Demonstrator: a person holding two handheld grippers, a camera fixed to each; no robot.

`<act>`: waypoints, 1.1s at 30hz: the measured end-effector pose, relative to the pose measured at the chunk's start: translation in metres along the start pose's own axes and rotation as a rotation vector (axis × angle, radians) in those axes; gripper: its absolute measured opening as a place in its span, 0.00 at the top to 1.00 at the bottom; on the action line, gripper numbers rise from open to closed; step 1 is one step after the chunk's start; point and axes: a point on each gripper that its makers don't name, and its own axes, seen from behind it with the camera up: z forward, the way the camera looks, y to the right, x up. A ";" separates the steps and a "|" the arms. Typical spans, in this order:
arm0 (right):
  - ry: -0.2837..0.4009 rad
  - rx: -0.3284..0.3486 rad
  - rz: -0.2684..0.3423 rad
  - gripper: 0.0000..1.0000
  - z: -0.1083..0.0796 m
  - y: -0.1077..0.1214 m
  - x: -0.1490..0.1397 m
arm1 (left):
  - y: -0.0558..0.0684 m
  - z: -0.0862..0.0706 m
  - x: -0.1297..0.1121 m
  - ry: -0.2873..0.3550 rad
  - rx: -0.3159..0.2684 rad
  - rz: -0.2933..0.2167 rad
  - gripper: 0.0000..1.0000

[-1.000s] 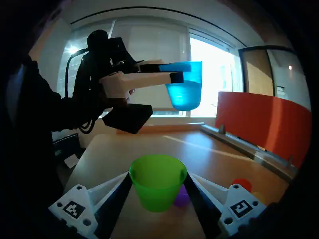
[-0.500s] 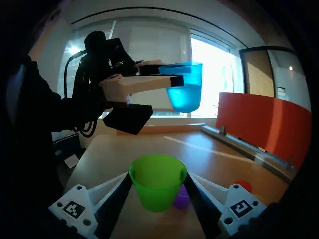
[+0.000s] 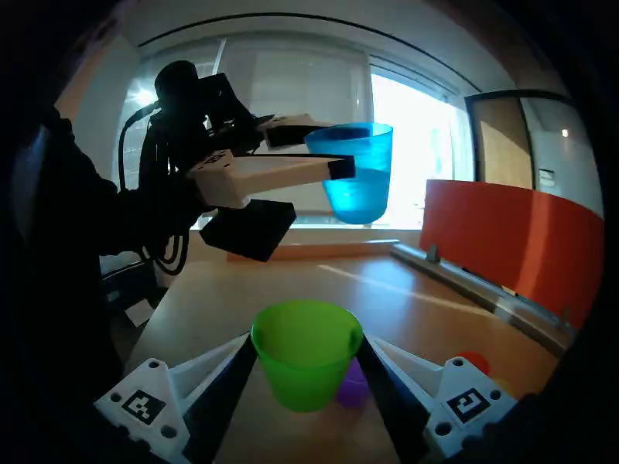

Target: Pour water

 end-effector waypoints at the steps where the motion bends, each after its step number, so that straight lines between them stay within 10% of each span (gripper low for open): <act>1: 0.001 0.000 0.000 0.10 0.000 0.000 0.000 | 0.000 0.000 0.000 0.000 0.000 0.003 0.14; 33: 0.014 -0.007 0.005 0.09 0.006 0.005 0.005 | 0.012 -0.005 -0.004 -0.006 -0.024 0.084 0.14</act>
